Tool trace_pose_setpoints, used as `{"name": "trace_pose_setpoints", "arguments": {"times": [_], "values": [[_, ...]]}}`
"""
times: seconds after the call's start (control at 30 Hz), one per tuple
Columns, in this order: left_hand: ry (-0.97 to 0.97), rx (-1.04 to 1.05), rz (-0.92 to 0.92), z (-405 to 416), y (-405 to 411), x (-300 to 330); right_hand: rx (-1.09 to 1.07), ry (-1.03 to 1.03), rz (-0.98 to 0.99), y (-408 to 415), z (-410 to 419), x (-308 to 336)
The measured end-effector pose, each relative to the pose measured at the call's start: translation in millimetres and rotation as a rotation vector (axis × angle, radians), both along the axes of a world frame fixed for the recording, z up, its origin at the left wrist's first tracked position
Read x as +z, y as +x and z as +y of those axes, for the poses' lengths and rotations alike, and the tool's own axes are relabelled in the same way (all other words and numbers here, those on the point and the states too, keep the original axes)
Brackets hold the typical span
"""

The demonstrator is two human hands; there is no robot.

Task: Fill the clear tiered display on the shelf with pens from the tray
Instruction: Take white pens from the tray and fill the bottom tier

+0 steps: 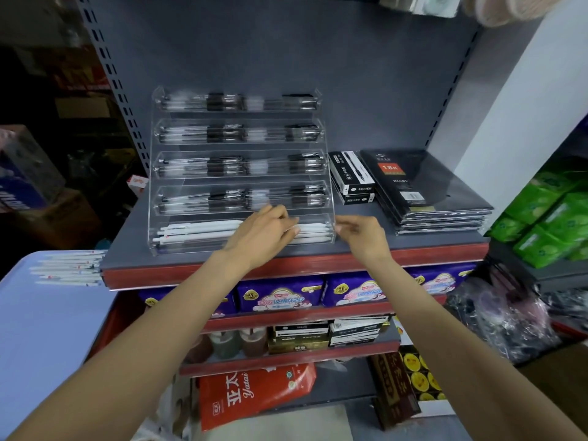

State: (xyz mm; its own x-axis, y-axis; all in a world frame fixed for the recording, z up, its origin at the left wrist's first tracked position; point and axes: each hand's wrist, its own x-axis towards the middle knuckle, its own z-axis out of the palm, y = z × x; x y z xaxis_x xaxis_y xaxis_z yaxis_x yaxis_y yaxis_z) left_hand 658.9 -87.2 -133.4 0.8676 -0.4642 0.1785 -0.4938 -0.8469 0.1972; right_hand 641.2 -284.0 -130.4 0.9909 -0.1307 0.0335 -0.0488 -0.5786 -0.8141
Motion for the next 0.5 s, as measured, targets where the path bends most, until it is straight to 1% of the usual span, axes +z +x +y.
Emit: {"name": "trace_pose_setpoints", "arguments": {"times": [0.13, 0.27, 0.4, 0.5], "values": [[-0.018, 0.004, 0.017, 1.6, -2.3, -0.8, -0.004, -0.010, -0.013, -0.8, 0.3, -2.5], [0.014, 0.014, 0.025, 5.8, -4.1, -2.9, 0.015, 0.004, 0.003, -1.6, 1.5, -2.8], [0.077, 0.022, -0.087, 12.2, -4.6, -7.3, 0.019, -0.003, 0.013, -0.5, 0.5, -1.3], [0.087, 0.035, -0.096, 10.3, -6.2, -7.4, 0.010, -0.011, 0.015, -0.2, 1.4, -0.8]]}}
